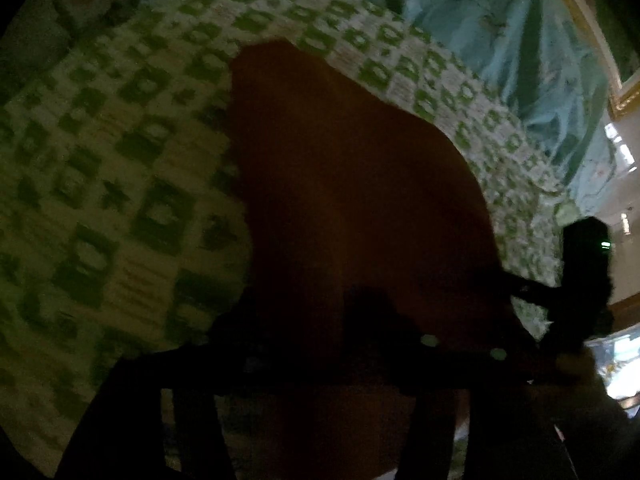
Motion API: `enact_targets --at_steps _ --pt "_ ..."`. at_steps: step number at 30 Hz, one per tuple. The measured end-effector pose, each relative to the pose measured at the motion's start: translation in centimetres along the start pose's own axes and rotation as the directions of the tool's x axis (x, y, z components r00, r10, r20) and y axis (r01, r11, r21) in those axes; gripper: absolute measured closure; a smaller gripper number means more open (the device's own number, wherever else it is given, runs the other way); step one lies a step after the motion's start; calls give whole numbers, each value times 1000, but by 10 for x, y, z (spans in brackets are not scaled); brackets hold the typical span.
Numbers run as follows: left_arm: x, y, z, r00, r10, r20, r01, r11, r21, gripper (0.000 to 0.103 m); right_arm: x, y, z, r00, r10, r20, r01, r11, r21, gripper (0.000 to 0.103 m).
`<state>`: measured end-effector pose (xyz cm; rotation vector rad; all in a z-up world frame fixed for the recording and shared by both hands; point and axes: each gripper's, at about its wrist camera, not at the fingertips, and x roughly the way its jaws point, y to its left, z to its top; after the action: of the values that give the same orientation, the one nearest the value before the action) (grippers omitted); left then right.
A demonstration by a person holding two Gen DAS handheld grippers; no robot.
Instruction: Fold small clothes
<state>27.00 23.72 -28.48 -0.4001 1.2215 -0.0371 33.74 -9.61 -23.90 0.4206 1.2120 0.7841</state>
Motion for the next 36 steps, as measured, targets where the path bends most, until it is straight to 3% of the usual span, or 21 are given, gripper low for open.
enact_targets --at_steps 2,4,7,8,9,14,16,17,19,22,24,27,29,31,36 --pt "-8 4 8 1000 11 26 -10 1000 -15 44 -24 8 7 992 -112 56 115 992 -48 45" --pt "-11 9 17 998 35 50 -33 999 -29 39 -41 22 15 984 -128 123 139 986 -89 45" --pt "-4 17 32 997 61 47 -57 996 -70 38 -40 33 32 990 -33 135 45 995 -88 48" --pt "0 18 37 997 62 40 -58 995 -83 38 -34 33 38 993 -12 122 20 997 -69 55" --pt "4 21 42 997 65 39 -61 993 -96 38 -26 31 44 994 -3 110 8 999 -41 63" --pt "23 19 57 997 76 22 -73 990 -118 38 11 9 58 997 11 75 -19 994 109 71" --pt "27 18 61 996 88 26 -84 990 -116 38 18 8 65 997 28 78 -37 993 114 88" --pt "28 17 63 995 91 29 -88 990 -113 39 19 12 65 997 23 78 -31 994 102 91" --pt "27 11 68 995 84 47 -79 992 -101 52 10 27 70 992 27 127 -34 998 47 92" --pt "20 -1 69 992 98 75 -95 994 -50 53 -21 49 72 972 81 222 -67 995 -70 93" --pt "21 -7 68 989 125 79 -123 992 -20 57 -24 48 73 973 57 225 -38 995 -87 93" --pt "35 -9 69 980 185 66 -186 983 2 62 4 23 79 986 -30 161 38 998 -49 93" --pt "39 -8 70 974 216 72 -217 976 8 62 25 3 80 992 -58 110 61 998 -22 93" --pt "45 -6 72 967 244 76 -246 969 17 61 34 -6 81 993 -43 110 43 999 -1 92" --pt "57 -2 77 951 297 85 -301 953 36 47 30 0 80 989 -85 123 91 995 -40 90"
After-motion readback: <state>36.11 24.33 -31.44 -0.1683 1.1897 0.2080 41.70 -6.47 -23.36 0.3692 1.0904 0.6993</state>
